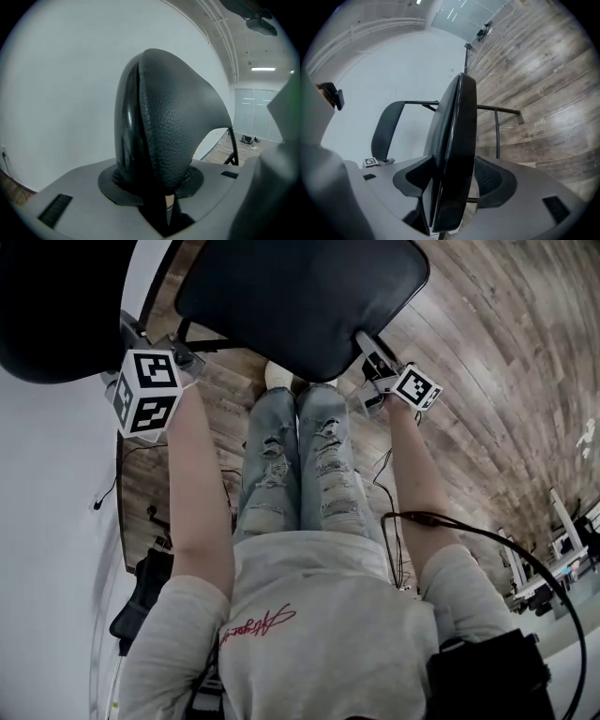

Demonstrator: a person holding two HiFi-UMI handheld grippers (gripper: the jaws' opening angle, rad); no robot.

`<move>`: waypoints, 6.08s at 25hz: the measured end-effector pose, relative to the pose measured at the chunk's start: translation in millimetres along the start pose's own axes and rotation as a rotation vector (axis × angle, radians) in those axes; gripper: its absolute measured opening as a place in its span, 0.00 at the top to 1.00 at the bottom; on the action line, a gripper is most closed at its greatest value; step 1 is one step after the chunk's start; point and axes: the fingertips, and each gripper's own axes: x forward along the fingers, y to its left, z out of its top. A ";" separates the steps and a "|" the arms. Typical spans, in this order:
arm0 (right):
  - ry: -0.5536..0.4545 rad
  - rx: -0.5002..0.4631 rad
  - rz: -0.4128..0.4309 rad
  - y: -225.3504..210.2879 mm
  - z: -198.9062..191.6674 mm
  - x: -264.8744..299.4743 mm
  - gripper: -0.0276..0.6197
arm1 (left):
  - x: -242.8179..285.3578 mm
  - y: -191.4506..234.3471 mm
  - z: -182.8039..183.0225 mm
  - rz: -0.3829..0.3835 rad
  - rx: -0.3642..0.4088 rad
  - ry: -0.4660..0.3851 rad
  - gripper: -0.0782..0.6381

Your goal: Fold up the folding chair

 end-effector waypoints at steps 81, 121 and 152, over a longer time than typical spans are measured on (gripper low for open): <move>0.321 0.191 -0.562 449.3 33.9 355.1 0.75 | 85.7 29.9 176.0 -0.336 0.049 -0.112 0.85; -0.008 -0.333 0.013 530.1 82.1 198.5 0.87 | -15.5 71.3 194.5 -0.323 0.071 -0.138 0.55; -0.277 -1.106 0.567 545.1 -5.7 -212.1 0.91 | -419.9 -127.9 207.7 -0.631 0.050 -0.439 0.87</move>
